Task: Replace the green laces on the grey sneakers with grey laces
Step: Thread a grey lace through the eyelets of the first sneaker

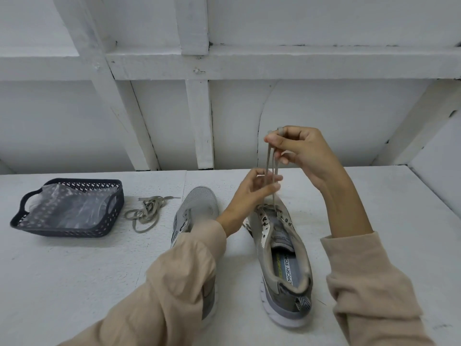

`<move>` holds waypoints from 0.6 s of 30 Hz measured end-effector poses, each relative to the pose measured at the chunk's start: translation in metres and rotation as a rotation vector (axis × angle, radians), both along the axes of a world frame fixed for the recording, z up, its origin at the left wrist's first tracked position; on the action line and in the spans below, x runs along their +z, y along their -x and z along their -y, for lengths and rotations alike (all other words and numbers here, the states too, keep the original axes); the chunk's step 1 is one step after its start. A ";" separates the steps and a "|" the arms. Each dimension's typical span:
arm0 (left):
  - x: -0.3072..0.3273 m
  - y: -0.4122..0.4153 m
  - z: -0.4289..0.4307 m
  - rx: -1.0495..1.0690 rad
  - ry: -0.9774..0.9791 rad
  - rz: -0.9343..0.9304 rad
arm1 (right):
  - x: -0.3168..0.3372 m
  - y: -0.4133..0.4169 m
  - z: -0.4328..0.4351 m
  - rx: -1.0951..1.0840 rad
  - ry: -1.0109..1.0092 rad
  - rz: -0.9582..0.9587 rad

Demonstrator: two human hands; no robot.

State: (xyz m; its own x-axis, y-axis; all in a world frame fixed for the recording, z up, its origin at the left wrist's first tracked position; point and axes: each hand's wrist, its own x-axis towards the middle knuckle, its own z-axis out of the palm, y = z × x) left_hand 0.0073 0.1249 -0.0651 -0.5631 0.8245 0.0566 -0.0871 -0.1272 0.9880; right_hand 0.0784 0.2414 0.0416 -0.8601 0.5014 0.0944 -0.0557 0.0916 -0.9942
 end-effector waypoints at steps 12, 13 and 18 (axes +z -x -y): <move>0.022 0.010 -0.003 0.193 -0.080 0.025 | -0.007 -0.003 -0.015 -0.208 -0.010 -0.012; 0.021 0.011 -0.001 0.219 -0.085 0.033 | -0.008 -0.004 -0.020 -0.271 -0.009 -0.015; 0.026 0.022 0.004 0.331 -0.174 0.079 | -0.014 -0.018 -0.042 -0.422 0.010 -0.089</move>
State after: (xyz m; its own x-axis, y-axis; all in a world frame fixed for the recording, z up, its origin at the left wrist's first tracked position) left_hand -0.0143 0.1212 -0.0393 -0.8054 0.5794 0.1253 -0.0882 -0.3262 0.9412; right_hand 0.0961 0.2836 0.0271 -0.5678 0.8089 0.1527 -0.1009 0.1156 -0.9881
